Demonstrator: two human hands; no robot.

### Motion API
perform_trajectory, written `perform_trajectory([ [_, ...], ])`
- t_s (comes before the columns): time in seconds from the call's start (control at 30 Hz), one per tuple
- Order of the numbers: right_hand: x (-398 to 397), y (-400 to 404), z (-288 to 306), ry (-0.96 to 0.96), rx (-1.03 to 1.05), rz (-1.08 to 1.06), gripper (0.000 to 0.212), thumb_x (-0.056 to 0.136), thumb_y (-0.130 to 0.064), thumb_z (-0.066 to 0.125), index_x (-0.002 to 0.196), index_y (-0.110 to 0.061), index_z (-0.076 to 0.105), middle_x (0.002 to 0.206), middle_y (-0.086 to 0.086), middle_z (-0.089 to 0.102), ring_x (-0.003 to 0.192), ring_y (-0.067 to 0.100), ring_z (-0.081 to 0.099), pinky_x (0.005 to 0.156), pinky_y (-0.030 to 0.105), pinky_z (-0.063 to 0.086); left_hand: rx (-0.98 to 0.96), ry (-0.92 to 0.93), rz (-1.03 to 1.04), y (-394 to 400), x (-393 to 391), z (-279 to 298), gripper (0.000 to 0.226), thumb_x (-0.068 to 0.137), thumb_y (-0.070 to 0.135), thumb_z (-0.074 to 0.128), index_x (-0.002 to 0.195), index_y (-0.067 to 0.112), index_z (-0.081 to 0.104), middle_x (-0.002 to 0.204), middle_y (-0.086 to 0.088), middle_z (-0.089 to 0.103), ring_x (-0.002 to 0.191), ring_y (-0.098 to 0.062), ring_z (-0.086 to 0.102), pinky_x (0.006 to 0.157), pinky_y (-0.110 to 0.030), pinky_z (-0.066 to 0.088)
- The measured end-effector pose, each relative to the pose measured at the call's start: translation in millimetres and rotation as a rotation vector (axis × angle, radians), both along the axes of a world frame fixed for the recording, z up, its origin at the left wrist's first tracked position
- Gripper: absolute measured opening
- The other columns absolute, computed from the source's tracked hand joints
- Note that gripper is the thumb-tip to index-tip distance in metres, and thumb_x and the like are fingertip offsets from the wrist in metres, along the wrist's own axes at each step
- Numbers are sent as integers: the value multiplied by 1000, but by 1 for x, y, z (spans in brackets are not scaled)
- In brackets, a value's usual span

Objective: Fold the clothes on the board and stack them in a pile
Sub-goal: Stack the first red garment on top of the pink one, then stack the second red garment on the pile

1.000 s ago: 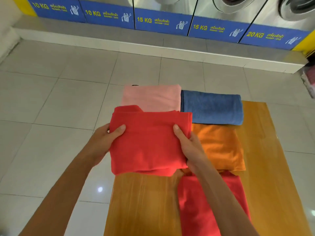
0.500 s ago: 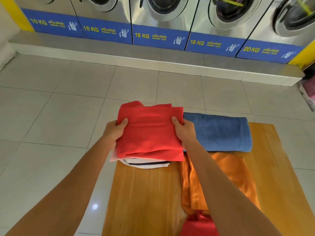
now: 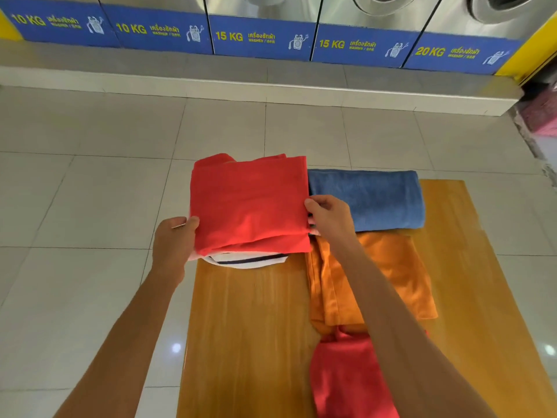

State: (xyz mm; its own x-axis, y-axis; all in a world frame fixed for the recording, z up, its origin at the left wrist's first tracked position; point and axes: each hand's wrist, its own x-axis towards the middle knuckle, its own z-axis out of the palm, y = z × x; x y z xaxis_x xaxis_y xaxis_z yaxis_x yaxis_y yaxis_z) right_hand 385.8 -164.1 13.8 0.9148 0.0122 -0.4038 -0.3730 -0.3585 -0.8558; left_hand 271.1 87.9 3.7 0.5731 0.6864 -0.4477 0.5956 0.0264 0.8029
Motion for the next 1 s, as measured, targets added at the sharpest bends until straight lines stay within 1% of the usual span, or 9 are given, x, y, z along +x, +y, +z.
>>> perform_trajectory([
  [0.13, -30, -65, -4, -64, -191, -125, 23, 94, -30, 62, 112, -19, 72, 103, -5, 73, 98, 17, 69, 81, 34, 56, -75, -41, 106, -36, -40, 15, 28, 84, 34, 62, 65, 16, 50, 74, -14, 48, 69, -23, 50, 73, -36, 46],
  [0.23, -43, -120, -9, -40, -445, -267, 40, 84, -41, 60, 116, -20, 69, 116, 6, 72, 113, 30, 64, 93, 40, 50, -194, -4, -15, -79, -52, 23, 28, 87, 35, 62, 74, 12, 52, 74, -14, 48, 68, -21, 51, 75, -38, 54],
  [0.37, -56, -166, -18, 224, -647, -330, 71, 79, -55, 68, 133, -12, 54, 138, 22, 54, 133, 44, 46, 107, 56, 42, -283, 157, -381, -152, -39, 8, 20, 88, 40, 64, 96, 22, 60, 96, 1, 64, 92, -16, 62, 90, -40, 53],
  [0.47, -62, -176, -24, 263, -455, -309, 87, 72, -58, 77, 134, -1, 52, 135, 24, 59, 120, 40, 58, 99, 51, 50, -292, 156, -507, -199, -23, 9, 34, 86, 50, 63, 103, 21, 57, 94, 7, 60, 86, -8, 58, 79, -29, 41],
  [0.57, -65, -182, -22, 318, -284, -246, 68, 84, -40, 79, 132, 4, 59, 123, 19, 66, 96, 29, 61, 81, 37, 50, -360, 176, -476, -221, -9, 9, 57, 84, 54, 65, 124, 17, 50, 117, 4, 58, 100, -14, 56, 84, -31, 38],
  [0.67, -71, -192, -23, 329, -207, -205, 60, 88, -34, 77, 132, 3, 61, 116, 16, 68, 99, 30, 66, 84, 39, 54, -293, 188, -511, -228, -9, 4, 53, 83, 52, 68, 118, 16, 51, 117, 5, 59, 101, -16, 58, 81, -30, 45],
  [0.8, -94, -209, -12, 317, -346, -78, 75, 87, -52, 73, 140, -3, 54, 129, 15, 65, 114, 31, 64, 95, 44, 52, -138, 200, -543, -220, -34, -4, 56, 82, 48, 69, 123, 13, 51, 110, 10, 58, 99, -17, 62, 81, -31, 51],
  [0.9, -129, -228, -2, 401, -522, 153, 84, 82, -66, 70, 141, -11, 50, 138, 13, 60, 121, 32, 59, 101, 45, 50, -68, 283, -597, -212, -71, -4, 45, 77, 58, 69, 94, 17, 61, 92, 1, 70, 79, -14, 65, 71, -36, 53],
  [1.0, -173, -246, -9, 387, -527, 63, 89, 69, -71, 78, 135, -19, 49, 132, 12, 57, 117, 30, 59, 99, 45, 52, -128, 350, -635, -214, -121, -6, 48, 75, 62, 67, 95, 19, 70, 90, 5, 74, 84, -12, 68, 82, -36, 55],
])
